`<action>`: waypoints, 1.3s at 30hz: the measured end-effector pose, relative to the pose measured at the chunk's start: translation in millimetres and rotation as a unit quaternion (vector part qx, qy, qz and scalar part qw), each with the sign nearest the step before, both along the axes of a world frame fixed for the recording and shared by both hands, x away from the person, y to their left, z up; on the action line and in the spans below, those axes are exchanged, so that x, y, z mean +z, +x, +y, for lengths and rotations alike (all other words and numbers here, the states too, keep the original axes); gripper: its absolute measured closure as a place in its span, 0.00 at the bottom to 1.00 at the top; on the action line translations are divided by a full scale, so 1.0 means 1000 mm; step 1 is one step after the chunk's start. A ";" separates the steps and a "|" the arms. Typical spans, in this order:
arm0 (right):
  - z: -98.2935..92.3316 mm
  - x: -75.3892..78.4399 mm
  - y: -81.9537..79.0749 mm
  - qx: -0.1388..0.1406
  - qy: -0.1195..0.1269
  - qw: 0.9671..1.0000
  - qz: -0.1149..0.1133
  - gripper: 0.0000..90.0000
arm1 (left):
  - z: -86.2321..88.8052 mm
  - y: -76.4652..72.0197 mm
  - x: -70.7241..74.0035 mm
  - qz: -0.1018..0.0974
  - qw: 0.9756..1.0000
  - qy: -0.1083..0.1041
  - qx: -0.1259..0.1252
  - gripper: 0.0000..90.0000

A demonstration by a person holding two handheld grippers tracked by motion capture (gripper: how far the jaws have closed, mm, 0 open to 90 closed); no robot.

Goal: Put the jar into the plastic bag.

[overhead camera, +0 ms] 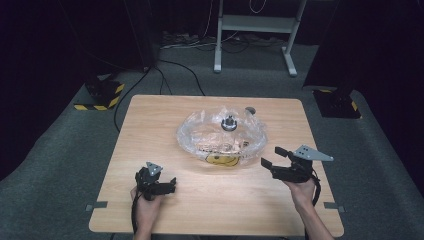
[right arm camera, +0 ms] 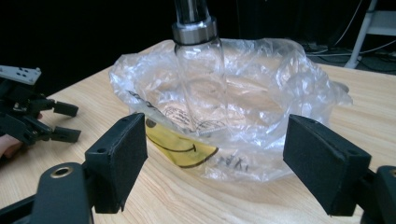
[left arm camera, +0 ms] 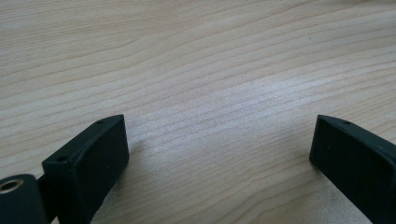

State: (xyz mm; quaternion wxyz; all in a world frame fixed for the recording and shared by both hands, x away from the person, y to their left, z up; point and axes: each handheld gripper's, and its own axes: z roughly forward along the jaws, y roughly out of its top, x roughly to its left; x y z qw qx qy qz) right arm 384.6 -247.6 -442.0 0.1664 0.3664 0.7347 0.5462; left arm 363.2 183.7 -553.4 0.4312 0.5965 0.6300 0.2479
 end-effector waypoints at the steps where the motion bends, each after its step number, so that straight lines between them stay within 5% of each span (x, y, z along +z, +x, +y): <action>1: 0.000 -0.001 0.000 0.000 -0.001 1.000 0.001 0.24 | 0.000 0.000 0.000 0.000 1.000 0.000 0.000 0.05; 24: 0.008 -0.031 0.000 -0.011 -0.042 0.999 0.024 0.25 | 0.000 0.000 0.000 0.000 1.000 0.000 0.000 0.05; 39: 0.016 -0.057 0.010 -0.026 -0.090 0.993 0.069 0.25 | 0.000 0.000 0.000 0.000 1.000 0.000 0.000 0.05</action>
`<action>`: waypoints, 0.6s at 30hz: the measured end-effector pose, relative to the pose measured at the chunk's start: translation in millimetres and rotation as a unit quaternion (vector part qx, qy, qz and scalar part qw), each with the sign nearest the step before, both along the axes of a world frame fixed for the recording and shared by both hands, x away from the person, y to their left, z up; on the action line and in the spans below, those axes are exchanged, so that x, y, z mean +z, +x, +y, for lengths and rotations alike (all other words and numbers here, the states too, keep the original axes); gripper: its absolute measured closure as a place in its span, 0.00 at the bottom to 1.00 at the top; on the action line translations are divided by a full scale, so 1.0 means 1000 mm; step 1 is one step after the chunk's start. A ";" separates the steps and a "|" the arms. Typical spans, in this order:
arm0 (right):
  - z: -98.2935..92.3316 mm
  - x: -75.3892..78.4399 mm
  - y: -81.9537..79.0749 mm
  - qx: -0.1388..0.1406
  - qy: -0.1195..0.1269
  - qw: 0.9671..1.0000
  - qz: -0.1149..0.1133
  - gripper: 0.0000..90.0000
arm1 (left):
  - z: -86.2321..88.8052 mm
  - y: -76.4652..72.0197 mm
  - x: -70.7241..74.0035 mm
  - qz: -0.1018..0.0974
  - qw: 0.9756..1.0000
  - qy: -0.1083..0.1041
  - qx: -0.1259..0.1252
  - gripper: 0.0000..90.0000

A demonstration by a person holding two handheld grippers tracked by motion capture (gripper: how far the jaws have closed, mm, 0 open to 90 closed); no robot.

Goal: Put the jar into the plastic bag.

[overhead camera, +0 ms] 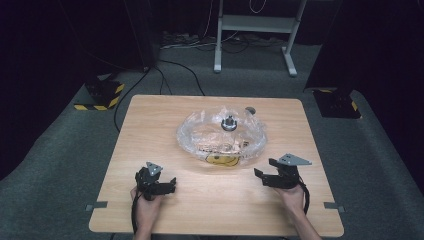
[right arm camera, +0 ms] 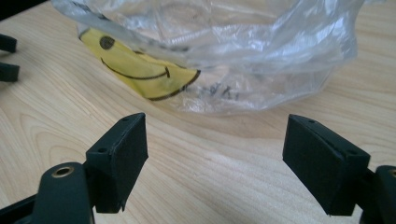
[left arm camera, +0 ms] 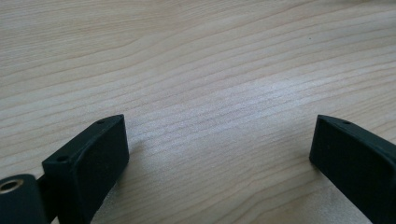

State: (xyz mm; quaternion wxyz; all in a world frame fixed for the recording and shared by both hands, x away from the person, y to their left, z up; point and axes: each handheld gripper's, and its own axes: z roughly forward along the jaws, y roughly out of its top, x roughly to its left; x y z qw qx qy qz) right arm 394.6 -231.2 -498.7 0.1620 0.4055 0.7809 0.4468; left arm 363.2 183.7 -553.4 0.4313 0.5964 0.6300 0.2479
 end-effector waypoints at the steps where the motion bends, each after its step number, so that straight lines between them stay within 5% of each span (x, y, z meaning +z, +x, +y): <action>1: 0.001 -0.002 0.001 -0.001 -0.003 1.000 0.004 0.25 | 0.000 0.000 0.000 0.000 1.000 0.000 0.000 0.05; 18: 0.013 -0.020 0.013 -0.006 -0.038 0.999 0.037 0.24 | 0.000 0.000 0.000 0.000 1.000 0.001 0.000 0.05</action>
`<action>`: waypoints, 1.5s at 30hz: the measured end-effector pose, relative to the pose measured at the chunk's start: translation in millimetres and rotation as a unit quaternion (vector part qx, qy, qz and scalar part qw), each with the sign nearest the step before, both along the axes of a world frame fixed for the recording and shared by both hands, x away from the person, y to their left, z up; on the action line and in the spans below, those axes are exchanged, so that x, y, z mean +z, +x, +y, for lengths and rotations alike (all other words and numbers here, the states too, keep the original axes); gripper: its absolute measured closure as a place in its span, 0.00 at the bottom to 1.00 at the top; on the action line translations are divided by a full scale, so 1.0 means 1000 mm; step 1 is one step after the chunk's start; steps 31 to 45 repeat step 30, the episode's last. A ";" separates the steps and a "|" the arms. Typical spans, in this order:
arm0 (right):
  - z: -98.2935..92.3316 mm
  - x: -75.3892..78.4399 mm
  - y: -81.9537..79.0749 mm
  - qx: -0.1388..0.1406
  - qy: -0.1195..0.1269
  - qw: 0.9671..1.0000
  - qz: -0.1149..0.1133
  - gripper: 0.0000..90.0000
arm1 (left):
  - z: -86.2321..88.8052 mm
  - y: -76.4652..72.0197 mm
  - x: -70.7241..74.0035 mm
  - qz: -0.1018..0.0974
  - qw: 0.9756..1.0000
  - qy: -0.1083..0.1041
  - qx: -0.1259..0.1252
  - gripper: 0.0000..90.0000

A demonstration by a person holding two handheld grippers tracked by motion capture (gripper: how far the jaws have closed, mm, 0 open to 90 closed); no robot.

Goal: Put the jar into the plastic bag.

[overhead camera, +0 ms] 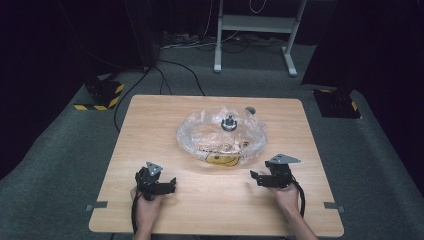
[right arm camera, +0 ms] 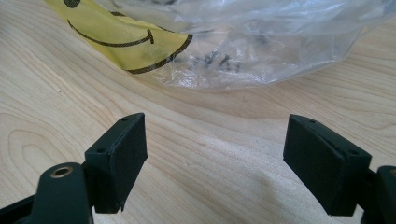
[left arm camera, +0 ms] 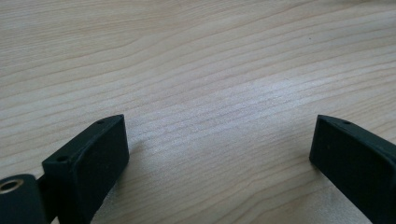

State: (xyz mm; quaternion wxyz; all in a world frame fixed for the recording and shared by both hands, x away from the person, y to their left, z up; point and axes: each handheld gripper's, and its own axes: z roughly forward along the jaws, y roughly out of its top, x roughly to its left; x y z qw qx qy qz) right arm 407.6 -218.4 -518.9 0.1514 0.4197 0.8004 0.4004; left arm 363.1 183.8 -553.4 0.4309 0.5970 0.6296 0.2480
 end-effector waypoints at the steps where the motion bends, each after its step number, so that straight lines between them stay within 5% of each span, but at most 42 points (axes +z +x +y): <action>1: 0.001 -0.001 0.001 0.000 -0.001 1.000 0.001 0.24 | 0.000 0.000 0.000 0.000 1.000 0.000 0.000 0.05; 13: 0.007 -0.011 0.007 -0.004 -0.009 1.000 0.005 0.23 | 0.000 0.000 0.000 0.000 1.000 0.000 0.000 0.05; 22: 0.019 -0.021 0.004 0.005 -0.062 0.998 -0.009 0.19 | 0.000 0.000 0.000 0.000 1.000 0.000 0.000 0.05; 45: 0.018 -0.021 0.006 0.007 -0.060 0.998 -0.007 0.18 | 0.000 0.000 0.000 -0.001 1.000 0.000 0.000 0.06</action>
